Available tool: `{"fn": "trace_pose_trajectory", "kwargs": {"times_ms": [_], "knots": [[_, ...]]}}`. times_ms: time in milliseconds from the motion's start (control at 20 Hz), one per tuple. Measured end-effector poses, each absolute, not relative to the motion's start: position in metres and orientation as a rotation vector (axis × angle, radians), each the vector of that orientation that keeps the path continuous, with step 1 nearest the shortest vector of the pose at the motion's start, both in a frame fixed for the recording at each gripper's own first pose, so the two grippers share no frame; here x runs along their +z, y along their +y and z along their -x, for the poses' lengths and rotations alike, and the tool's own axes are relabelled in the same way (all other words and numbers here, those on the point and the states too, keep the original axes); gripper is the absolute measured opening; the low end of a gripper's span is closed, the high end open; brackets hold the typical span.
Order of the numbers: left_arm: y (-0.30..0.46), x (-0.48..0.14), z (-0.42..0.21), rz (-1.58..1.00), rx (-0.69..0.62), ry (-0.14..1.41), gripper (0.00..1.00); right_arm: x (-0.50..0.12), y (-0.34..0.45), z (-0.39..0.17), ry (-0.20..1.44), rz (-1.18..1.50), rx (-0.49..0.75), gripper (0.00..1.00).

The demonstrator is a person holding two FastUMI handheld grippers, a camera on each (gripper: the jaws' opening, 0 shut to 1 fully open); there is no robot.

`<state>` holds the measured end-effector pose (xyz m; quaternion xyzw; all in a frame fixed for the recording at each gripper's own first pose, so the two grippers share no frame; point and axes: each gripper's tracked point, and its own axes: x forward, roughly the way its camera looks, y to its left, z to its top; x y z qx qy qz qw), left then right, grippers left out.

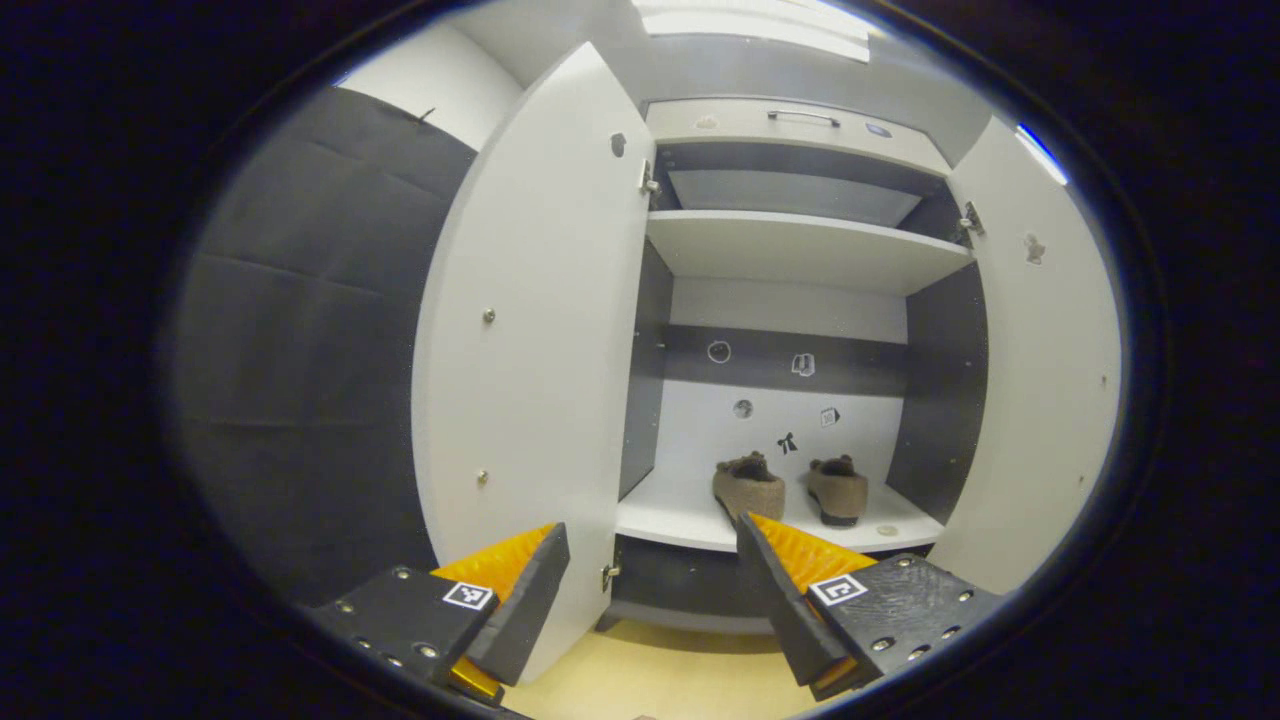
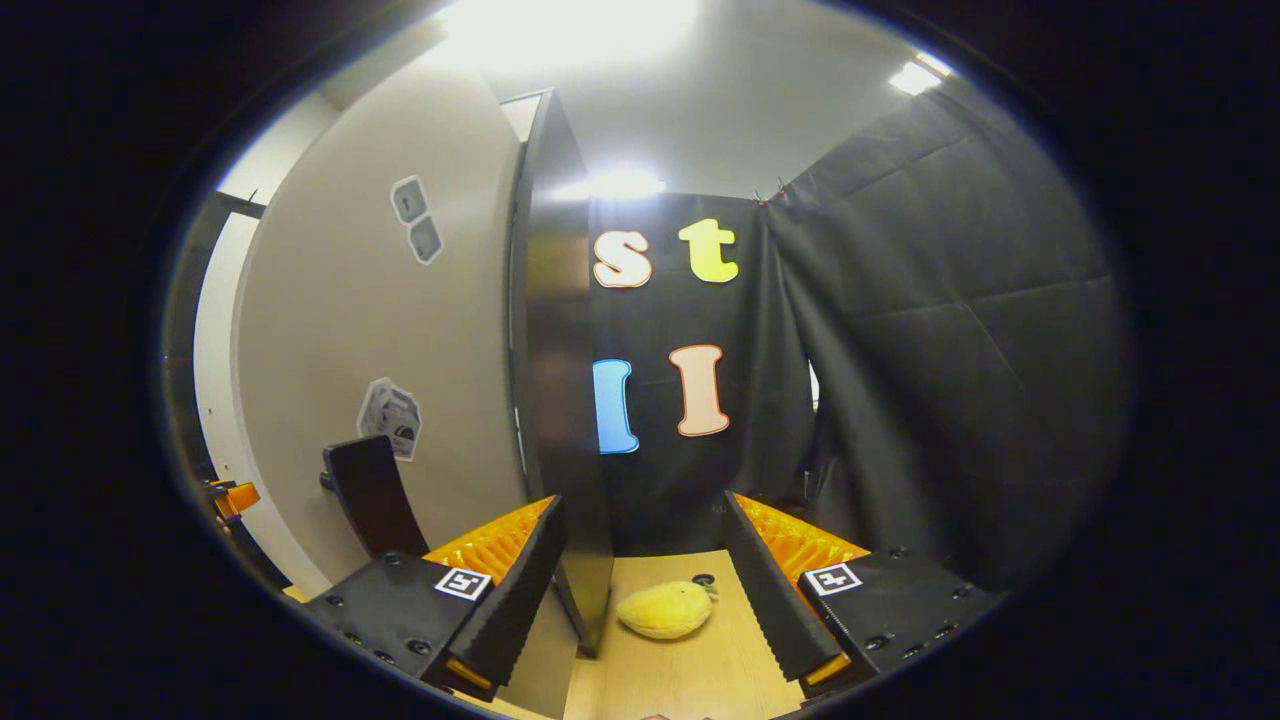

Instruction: Grab one shoe with the right hand and put it into the shoe cabinet, grab the other shoe with the left hand and put it into the shoe cabinet; then close the right door with the right hand and the left door with the left hand.

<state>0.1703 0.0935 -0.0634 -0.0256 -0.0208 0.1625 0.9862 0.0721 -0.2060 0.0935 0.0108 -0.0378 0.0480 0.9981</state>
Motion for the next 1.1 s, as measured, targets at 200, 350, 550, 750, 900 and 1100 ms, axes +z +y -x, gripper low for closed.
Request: {"fn": "trace_pose_trajectory", "kwargs": {"times_ms": [200,350,550,750,900,1100], "knots": [[0.090,-0.072,-0.167,0.045,0.309,-0.036,1.00,0.096,-0.196,-0.070,-0.072,-0.019,0.111,0.96],[0.085,-0.072,-0.168,0.032,0.295,-0.042,1.00,0.097,-0.187,-0.067,-0.080,0.006,0.103,0.96],[0.080,-0.080,-0.164,0.026,0.261,-0.032,1.00,0.094,-0.150,-0.065,-0.076,0.038,0.159,0.96],[0.089,-0.081,-0.153,0.026,0.276,-0.039,1.00,0.098,-0.118,-0.068,-0.089,0.075,0.193,0.96],[0.102,-0.088,-0.145,0.008,0.283,-0.012,0.98,0.095,-0.098,-0.069,-0.082,0.064,0.198,0.96],[0.118,-0.079,-0.130,0.025,0.284,-0.014,1.00,0.092,-0.061,-0.078,-0.075,0.047,0.206,0.96]]}}
